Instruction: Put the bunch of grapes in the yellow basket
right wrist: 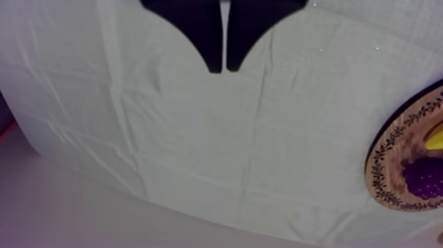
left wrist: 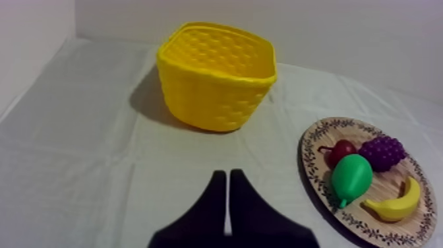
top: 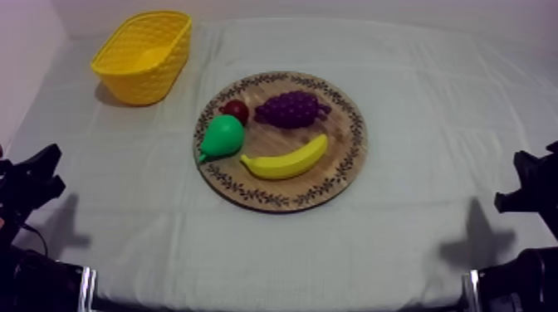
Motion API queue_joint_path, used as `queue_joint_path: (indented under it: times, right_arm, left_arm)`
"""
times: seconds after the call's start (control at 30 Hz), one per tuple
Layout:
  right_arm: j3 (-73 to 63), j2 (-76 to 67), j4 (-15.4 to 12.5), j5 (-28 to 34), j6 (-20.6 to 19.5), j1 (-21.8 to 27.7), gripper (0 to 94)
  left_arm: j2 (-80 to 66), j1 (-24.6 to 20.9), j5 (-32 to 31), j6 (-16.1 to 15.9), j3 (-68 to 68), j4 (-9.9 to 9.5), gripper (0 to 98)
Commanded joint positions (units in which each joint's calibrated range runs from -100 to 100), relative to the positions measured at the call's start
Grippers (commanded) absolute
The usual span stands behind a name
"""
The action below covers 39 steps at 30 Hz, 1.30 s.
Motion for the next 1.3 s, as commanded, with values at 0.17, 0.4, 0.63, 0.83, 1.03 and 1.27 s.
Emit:
queue_joint_path:
  times: [0.17,0.4,0.63,0.83,1.03,1.27]
  right_arm:
    - [0.0,0.0,0.0,0.0,0.0,0.0,0.2]
    - [0.0,0.0,0.0,0.0,0.0,0.0,0.2]
    - [0.0,0.0,0.0,0.0,0.0,0.0,0.2]
    - [0.0,0.0,0.0,0.0,0.0,0.0,0.2]
    - [0.0,0.0,0.0,0.0,0.0,0.0,0.2]
    - [0.0,0.0,0.0,0.0,0.0,0.0,0.2]
  left_arm:
    - [0.0,0.0,0.0,0.0,0.0,0.01,0.1]
    - [0.0,0.0,0.0,0.0,0.0,0.01,0.1]
    - [0.0,0.0,0.0,0.0,0.0,0.01,0.1]
    - [0.0,-0.6,0.0,0.1,0.0,0.01,0.1]
    - [0.0,-0.5,-1.3,-1.0,0.1,0.19,0.0]
    - [5.6,0.4,0.2,-4.4,-10.9,1.55,0.0]
